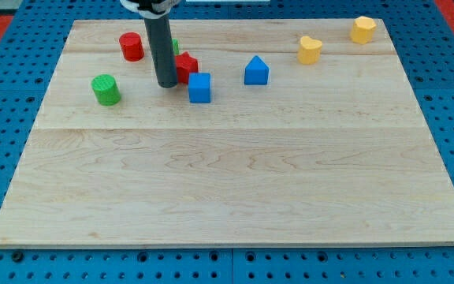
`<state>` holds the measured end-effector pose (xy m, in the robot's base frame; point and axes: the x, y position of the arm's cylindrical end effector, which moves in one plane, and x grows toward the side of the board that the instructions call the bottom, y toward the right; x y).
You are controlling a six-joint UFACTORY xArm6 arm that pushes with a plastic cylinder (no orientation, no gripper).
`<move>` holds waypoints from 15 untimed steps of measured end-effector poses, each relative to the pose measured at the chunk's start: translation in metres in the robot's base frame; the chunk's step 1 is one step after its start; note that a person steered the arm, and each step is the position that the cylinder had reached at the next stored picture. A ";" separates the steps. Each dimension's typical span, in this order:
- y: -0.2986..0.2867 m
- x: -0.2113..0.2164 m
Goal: Push the blue cube slightly to the down
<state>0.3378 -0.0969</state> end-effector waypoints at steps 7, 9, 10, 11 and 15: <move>0.051 0.084; 0.151 0.024; 0.097 0.018; 0.058 0.018; 0.025 0.005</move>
<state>0.3424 -0.0719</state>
